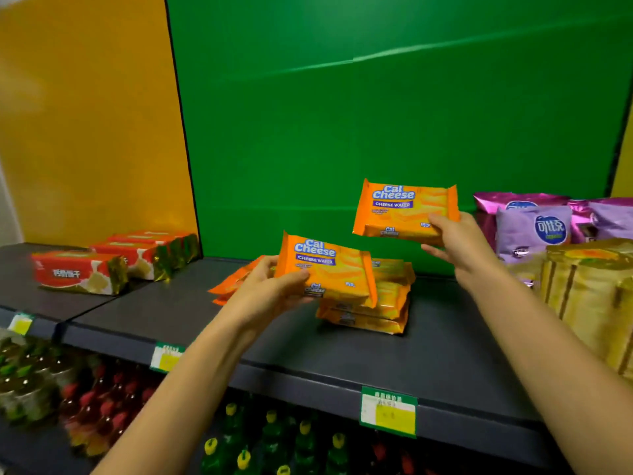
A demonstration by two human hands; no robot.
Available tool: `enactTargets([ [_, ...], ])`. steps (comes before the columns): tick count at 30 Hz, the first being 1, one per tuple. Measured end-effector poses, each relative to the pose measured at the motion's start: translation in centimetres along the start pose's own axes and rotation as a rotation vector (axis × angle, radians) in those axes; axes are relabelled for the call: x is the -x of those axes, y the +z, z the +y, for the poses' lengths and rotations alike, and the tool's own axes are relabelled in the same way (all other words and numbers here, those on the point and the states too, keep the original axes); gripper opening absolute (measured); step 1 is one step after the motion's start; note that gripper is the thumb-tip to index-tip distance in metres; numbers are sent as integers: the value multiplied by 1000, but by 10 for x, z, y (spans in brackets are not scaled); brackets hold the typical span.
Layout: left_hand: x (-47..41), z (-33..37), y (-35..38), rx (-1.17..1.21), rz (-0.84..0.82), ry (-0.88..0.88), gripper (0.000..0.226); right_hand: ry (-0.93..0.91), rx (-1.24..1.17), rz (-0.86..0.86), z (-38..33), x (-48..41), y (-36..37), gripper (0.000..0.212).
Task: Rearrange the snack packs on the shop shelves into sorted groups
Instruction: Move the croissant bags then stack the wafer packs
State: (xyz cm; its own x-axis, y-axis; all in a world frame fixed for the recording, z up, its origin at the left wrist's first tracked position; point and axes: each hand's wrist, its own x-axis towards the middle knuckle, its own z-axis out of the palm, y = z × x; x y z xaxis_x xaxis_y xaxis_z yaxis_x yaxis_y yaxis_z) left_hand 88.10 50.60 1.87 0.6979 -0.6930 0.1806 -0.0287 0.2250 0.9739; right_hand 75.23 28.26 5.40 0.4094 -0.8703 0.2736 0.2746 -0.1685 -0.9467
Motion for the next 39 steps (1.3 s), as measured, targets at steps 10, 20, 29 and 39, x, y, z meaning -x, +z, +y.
enactTargets([
  [10, -53, -29, 26, -292, -112, 34, 22, 181, 194, 89, 52, -55, 15, 43],
  [20, -68, -39, 22, -607, -248, 101, 56, 216, 499, 144, 91, -82, 30, 49],
  [29, -83, -40, 14, -159, -409, -340, 34, 204, 512, 128, 60, -16, 14, 75],
  [39, -93, -59, 19, -63, -485, -344, 14, 306, 252, -193, 71, 44, 28, 36],
])
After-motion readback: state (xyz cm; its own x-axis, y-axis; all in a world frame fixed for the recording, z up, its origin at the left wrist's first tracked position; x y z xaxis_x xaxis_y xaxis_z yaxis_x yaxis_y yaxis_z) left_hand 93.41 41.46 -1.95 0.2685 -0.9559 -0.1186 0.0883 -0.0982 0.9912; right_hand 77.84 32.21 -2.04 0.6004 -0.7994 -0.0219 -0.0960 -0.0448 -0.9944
